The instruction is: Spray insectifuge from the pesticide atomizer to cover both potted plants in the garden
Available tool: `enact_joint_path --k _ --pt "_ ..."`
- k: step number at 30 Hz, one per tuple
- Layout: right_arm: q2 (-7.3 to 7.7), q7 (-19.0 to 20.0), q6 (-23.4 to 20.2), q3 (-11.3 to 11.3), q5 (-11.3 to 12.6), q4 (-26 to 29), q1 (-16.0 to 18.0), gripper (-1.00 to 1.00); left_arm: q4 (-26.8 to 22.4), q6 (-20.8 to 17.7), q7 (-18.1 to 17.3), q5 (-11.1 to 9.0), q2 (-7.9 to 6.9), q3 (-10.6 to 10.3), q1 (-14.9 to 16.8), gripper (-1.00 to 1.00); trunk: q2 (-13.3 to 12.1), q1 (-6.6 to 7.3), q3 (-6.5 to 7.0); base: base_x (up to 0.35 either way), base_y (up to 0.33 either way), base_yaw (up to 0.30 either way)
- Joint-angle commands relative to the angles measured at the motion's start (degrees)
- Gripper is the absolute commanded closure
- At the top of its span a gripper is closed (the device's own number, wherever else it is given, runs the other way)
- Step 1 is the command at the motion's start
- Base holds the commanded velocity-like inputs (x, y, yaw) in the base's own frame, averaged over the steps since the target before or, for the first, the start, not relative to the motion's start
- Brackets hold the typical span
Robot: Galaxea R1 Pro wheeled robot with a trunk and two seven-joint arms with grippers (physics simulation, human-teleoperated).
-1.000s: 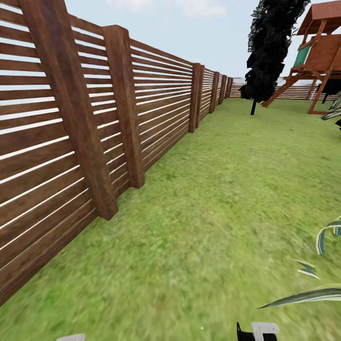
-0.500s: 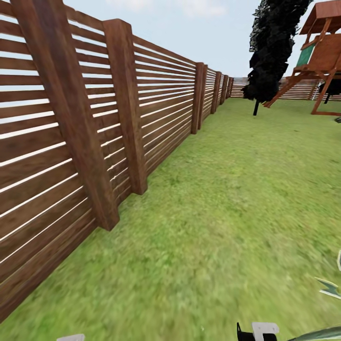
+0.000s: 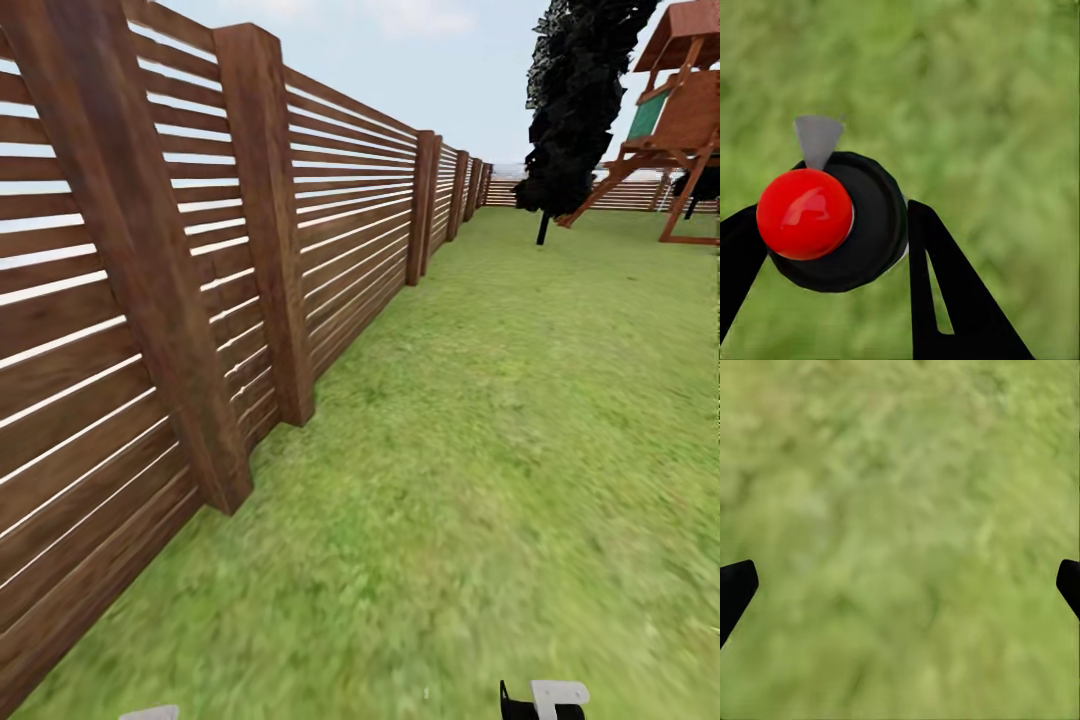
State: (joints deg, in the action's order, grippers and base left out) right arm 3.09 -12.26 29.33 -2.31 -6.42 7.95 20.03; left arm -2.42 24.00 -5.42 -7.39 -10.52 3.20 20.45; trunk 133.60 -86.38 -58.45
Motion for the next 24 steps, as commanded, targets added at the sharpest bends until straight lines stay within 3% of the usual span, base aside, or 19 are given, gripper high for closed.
enact_joint_path --k 1,9,24 --pt "-0.01 -0.31 0.12 -0.23 -0.61 -0.06 0.05 -1.00 0.05 0.09 -0.58 -0.52 -0.01 0.32 0.02 1.00 0.02 -0.02 -0.05 0.318 0.139 -0.184" --pt "-0.01 -0.31 0.12 -0.23 -0.61 -0.04 0.03 -1.00 0.05 0.09 -0.64 -0.43 -0.01 0.24 0.02 1.00 0.02 -0.02 -0.05 0.322 0.113 -0.279" --pt "-0.01 -0.24 0.12 -0.23 -0.61 -0.04 0.06 -1.00 -0.56 0.07 -0.90 -0.52 0.50 0.23 0.02 1.00 0.02 -0.02 -0.05 0.255 0.004 -0.299"
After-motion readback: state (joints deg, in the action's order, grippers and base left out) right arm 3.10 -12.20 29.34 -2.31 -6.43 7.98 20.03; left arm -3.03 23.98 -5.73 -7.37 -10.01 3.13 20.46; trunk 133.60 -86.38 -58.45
